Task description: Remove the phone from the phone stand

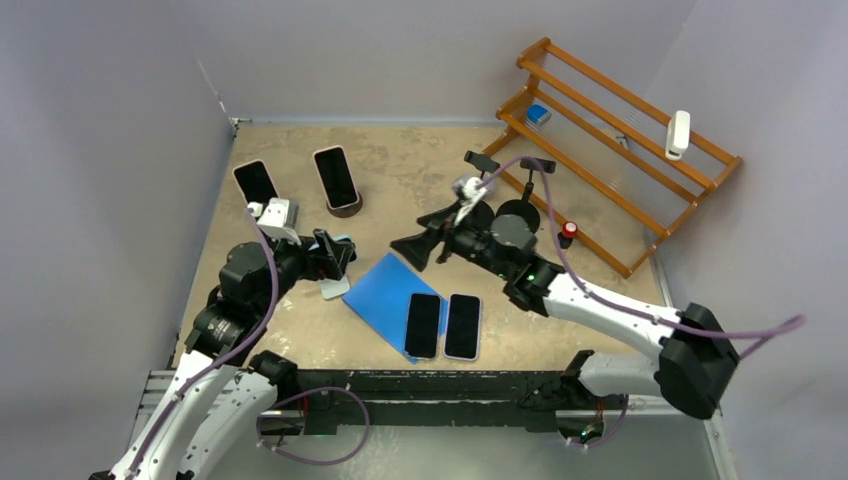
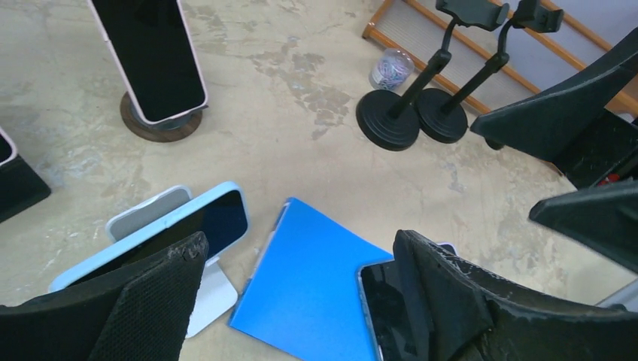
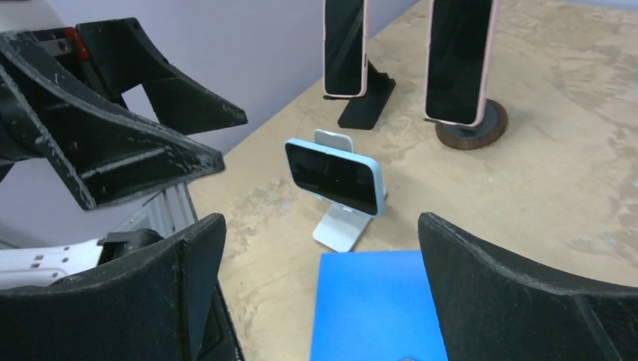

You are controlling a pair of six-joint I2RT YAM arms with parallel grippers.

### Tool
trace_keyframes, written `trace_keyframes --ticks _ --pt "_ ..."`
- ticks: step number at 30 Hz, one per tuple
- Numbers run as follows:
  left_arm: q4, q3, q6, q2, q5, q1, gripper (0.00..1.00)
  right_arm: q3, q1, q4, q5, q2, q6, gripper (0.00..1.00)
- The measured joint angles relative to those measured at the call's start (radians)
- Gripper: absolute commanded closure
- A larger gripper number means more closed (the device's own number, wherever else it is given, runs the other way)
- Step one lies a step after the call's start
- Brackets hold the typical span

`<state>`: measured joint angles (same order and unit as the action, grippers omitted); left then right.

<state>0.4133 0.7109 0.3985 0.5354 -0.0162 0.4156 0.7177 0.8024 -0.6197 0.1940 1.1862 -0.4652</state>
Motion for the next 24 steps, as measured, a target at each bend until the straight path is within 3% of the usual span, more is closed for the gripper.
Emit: trace_keyframes --ticks 5,10,20,24 --pt "-0.001 -0.012 -0.020 -0.023 0.029 0.002 0.02 0.154 0.127 0.033 -0.135 0.162 0.072 0.01" --pt "0.003 -0.013 -0.025 -0.047 0.065 0.007 0.00 0.259 0.135 0.020 -0.176 0.322 0.100 0.01" --pt "0.038 -0.013 -0.028 -0.071 0.087 0.018 0.00 0.332 0.133 -0.230 -0.003 0.596 0.008 0.09" --pt "0.039 -0.013 -0.039 -0.080 0.068 0.019 0.02 0.403 0.133 -0.248 0.051 0.669 0.003 0.11"
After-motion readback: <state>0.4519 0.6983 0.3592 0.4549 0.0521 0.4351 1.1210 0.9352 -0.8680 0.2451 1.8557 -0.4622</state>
